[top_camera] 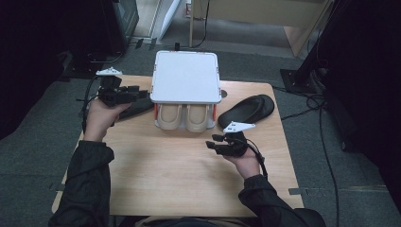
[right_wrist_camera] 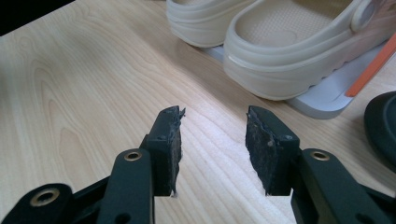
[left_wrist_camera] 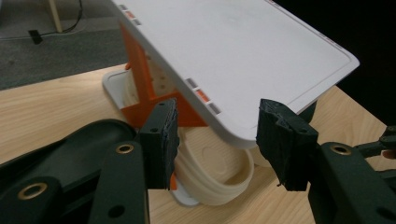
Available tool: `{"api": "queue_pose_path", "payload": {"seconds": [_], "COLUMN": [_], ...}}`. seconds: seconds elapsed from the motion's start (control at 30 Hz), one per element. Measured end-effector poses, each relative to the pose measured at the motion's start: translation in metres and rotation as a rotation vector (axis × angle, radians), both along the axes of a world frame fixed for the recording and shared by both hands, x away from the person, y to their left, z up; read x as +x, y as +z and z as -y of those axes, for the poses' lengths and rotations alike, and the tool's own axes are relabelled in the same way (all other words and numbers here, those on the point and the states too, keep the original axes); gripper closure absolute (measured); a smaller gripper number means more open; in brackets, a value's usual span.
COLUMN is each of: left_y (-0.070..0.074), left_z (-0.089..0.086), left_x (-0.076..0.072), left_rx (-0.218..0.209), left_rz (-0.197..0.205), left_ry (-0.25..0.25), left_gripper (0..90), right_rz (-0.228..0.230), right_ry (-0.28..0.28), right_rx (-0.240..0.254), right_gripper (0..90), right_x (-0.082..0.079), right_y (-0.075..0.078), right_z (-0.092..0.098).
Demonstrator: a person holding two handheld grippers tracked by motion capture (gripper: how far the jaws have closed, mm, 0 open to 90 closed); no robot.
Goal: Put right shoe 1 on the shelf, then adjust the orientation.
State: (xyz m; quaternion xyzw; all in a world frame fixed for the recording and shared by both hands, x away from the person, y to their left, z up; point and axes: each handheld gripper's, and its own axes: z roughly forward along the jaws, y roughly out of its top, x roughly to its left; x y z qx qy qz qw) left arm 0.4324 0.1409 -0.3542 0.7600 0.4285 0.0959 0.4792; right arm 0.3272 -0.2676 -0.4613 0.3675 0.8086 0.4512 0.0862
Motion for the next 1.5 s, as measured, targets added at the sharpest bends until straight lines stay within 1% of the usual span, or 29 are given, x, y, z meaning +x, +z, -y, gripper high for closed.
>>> {"api": "queue_pose_path", "payload": {"seconds": [0.1,0.13,0.17,0.2,0.23,0.33,0.37,0.5,0.53,0.6,0.67,0.73,0.77,0.8,0.83,0.9,0.93,1.0,1.07,1.23,1.3,1.33,1.4,1.47,1.5], "left_y": [-0.005,-0.007,-0.01,-0.014,-0.017,-0.027,-0.032,-0.047,-0.05,-0.058,-0.067,-0.074,-0.081,-0.084,-0.088,-0.094,-0.099,-0.105,-0.112,-0.123,-0.127,-0.128,-0.131,-0.132,-0.132], "left_z": [-0.008,-0.012,-0.015,-0.019,-0.022,-0.025,-0.026,-0.024,-0.022,-0.017,-0.014,-0.013,-0.013,-0.013,-0.014,-0.013,-0.012,-0.01,-0.008,-0.009,-0.01,-0.011,-0.012,-0.014,-0.015], "left_x": [0.002,0.003,0.005,0.007,0.009,0.016,0.019,0.029,0.032,0.04,0.047,0.052,0.056,0.059,0.061,0.066,0.069,0.073,0.077,0.082,0.081,0.081,0.08,0.078,0.077], "left_rx": [0.007,0.01,0.008,0.008,0.008,0.013,0.021,0.02,0.023,0.038,0.049,0.063,0.063,0.058,0.06,0.067,0.08,0.085,0.096,0.116,0.12,0.123,0.139,0.129,0.131], "left_rz": [-0.006,-0.013,-0.019,-0.027,-0.037,-0.05,-0.062,-0.085,-0.094,-0.098,-0.113,-0.122,-0.137,-0.141,-0.145,-0.145,-0.145,-0.151,-0.162,-0.187,-0.192,-0.203,-0.206,-0.207,-0.208], "left_ry": [0.018,0.025,0.037,0.049,0.057,0.073,0.08,0.092,0.094,0.098,0.106,0.116,0.126,0.131,0.137,0.152,0.162,0.171,0.174,0.185,0.187,0.185,0.184,0.181,0.18], "left_gripper": [48.9,48.9,49.0,49.3,50.5,51.5,51.5,51.8,52.2,53.2,54.2,56.3,57.5,60.0,61.5,65.2,66.8,69.7,70.7,72.6,73.5,74.4,76.9,78.1,79.0], "right_rz": [-0.003,0.002,-0.004,0.001,-0.004,-0.007,-0.011,-0.018,-0.017,-0.012,-0.012,-0.011,-0.013,-0.011,-0.017,-0.009,-0.01,-0.01,-0.011,-0.01,-0.013,-0.011,-0.009,0.002,0.0], "right_ry": [0.001,0.005,0.004,0.006,0.007,0.009,0.011,0.019,0.021,0.022,0.014,0.007,0.006,0.003,0.001,-0.006,-0.011,-0.017,-0.019,-0.019,-0.022,-0.021,-0.021,-0.018,-0.018], "right_rx": [-0.004,-0.008,-0.004,-0.003,-0.006,-0.016,-0.016,-0.031,-0.035,-0.038,-0.04,-0.036,-0.038,-0.039,-0.041,-0.04,-0.037,-0.037,-0.038,-0.04,-0.04,-0.04,-0.049,-0.051,-0.053], "right_gripper": [56.1,56.1,56.1,56.1,56.2,56.3,56.3,56.3,56.3,56.4,56.7,57.1,57.2,57.6,57.7,58.0,58.1,58.1,58.2,58.2,58.2,58.2,59.0,59.7,59.7], "right_x": [0.002,0.003,0.003,0.004,0.004,0.005,0.005,0.005,0.004,0.003,0.003,0.002,0.002,0.001,0.001,0.0,-0.001,-0.003,-0.003,-0.003,-0.003,-0.002,-0.002,-0.001,-0.001], "right_y": [-0.001,-0.002,-0.002,-0.003,-0.004,-0.008,-0.008,-0.011,-0.012,-0.012,-0.012,-0.012,-0.012,-0.013,-0.012,-0.012,-0.012,-0.013,-0.013,-0.014,-0.014,-0.014,-0.014,-0.013,-0.013], "right_z": [-0.002,-0.002,-0.003,-0.004,-0.005,-0.008,-0.009,-0.012,-0.012,-0.013,-0.012,-0.011,-0.01,-0.008,-0.008,-0.006,-0.005,-0.004,-0.003,-0.003,-0.003,-0.003,-0.004,-0.004,-0.005]}}
